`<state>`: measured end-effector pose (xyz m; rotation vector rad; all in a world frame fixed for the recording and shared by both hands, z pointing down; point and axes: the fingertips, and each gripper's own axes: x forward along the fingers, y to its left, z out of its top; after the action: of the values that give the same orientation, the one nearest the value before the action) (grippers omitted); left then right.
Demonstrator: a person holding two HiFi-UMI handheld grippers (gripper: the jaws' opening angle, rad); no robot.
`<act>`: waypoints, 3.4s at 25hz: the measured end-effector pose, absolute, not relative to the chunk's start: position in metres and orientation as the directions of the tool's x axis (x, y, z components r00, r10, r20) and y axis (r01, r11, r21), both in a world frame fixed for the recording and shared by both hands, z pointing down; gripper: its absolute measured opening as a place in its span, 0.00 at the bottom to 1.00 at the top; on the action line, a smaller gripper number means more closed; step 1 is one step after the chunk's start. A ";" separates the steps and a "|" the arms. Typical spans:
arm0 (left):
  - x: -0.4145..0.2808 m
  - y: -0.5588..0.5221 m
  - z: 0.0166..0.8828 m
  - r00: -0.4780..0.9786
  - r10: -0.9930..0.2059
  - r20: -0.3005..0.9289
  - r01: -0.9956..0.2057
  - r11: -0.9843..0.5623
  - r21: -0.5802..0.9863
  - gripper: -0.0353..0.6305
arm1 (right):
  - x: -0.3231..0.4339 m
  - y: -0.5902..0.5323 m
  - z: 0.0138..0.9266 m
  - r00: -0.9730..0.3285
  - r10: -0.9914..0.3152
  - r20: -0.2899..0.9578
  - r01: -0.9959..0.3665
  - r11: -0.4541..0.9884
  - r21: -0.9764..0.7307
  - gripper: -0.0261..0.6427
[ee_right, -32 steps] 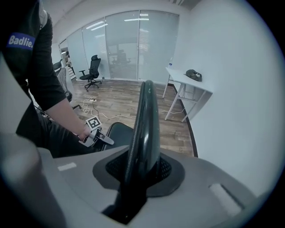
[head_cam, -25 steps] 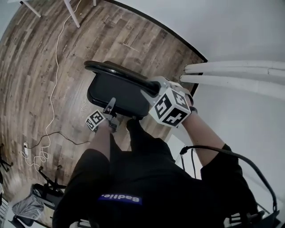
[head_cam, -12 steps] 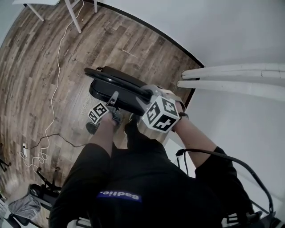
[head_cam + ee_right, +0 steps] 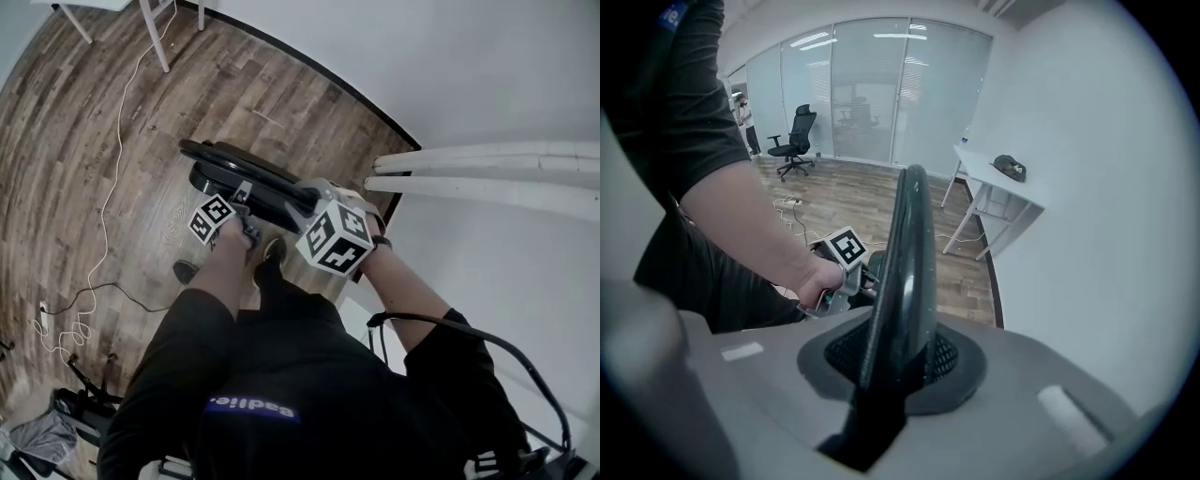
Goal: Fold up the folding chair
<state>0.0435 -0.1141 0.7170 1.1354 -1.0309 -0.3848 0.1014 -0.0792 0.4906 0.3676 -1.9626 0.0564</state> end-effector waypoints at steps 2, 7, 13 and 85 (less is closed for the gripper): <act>0.046 -0.120 0.716 0.507 -0.711 0.487 -0.234 0.431 0.872 0.37 | 0.102 -0.081 0.489 -0.366 -0.225 0.903 -0.276 0.953 0.126 0.13; 0.054 -0.140 0.710 0.497 -0.683 0.535 -0.255 0.474 0.843 0.37 | 0.102 -0.081 0.487 -0.361 -0.222 0.906 -0.263 0.956 0.129 0.13; 0.065 -0.165 0.706 0.481 -0.654 0.584 -0.274 0.520 0.809 0.37 | 0.105 -0.088 0.484 -0.368 -0.215 0.905 -0.284 0.952 0.111 0.13; 0.015 -0.042 0.448 0.698 -0.631 0.338 -0.554 -0.177 0.814 0.36 | 0.153 -0.185 0.465 -0.401 -0.176 0.899 -0.317 0.947 0.044 0.12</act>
<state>0.0154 -0.0417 0.4484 1.8433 -0.9301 -0.0910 0.1534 -0.1851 0.4650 0.3536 -1.9946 0.1596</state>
